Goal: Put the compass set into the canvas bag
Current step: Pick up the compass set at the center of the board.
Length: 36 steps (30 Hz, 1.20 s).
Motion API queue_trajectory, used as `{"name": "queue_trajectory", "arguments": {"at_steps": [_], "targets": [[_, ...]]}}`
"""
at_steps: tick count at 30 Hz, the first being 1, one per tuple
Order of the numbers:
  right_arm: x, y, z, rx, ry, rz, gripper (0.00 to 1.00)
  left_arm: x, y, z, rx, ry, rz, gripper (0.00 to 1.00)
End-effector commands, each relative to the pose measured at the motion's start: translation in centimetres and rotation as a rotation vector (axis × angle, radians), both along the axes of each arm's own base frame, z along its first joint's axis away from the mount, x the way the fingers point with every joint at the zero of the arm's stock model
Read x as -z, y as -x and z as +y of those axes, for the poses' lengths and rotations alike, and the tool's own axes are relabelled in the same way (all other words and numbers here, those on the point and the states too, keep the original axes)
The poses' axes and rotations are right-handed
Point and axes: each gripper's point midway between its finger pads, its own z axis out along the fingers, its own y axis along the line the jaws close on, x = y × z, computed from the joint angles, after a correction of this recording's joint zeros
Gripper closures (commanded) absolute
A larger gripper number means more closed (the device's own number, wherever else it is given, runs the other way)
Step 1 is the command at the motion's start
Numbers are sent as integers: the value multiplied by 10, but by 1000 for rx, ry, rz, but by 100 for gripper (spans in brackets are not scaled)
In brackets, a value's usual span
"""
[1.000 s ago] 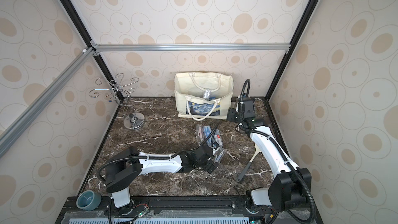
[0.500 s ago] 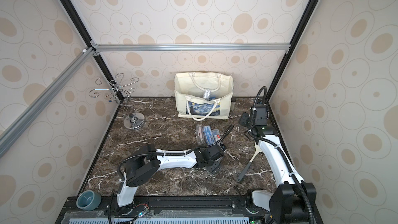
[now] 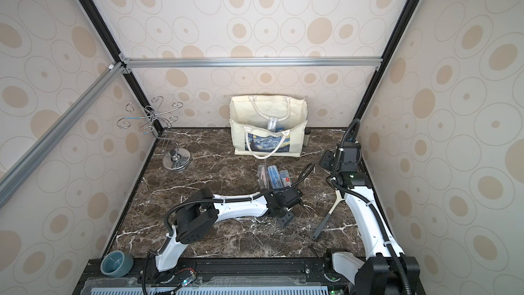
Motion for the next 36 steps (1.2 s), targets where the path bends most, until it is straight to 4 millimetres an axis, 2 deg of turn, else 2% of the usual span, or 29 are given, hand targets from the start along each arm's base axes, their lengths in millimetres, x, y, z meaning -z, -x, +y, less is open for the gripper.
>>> {"name": "queue_trajectory", "arguments": {"at_steps": [1, 3, 8, 13, 17, 23, 29, 36], "targets": [[-2, 2, -3, 17, -5, -26, 32, 22, 11, 20, -4, -117, 39, 41], [-2, 3, -4, 20, -8, -28, 32, 22, 8, 20, -9, -116, 23, 46], [-2, 2, -3, 15, -8, -31, 32, 17, 0, 19, -19, -92, -31, 50], [-2, 0, 0, -2, -17, -34, 32, 3, -9, 16, -31, -9, -99, 51], [0, -3, 5, -30, -22, -22, 32, -14, -17, 17, -53, 86, -163, 53], [7, -6, 19, -107, -52, 14, 32, -52, -27, 25, -81, 267, -293, 54], [21, -7, 47, -244, -148, 46, 32, -85, -32, 38, -108, 424, -395, 53], [27, 2, 113, -536, -392, 41, 32, -111, -46, 56, -200, 555, -466, 54]]}}
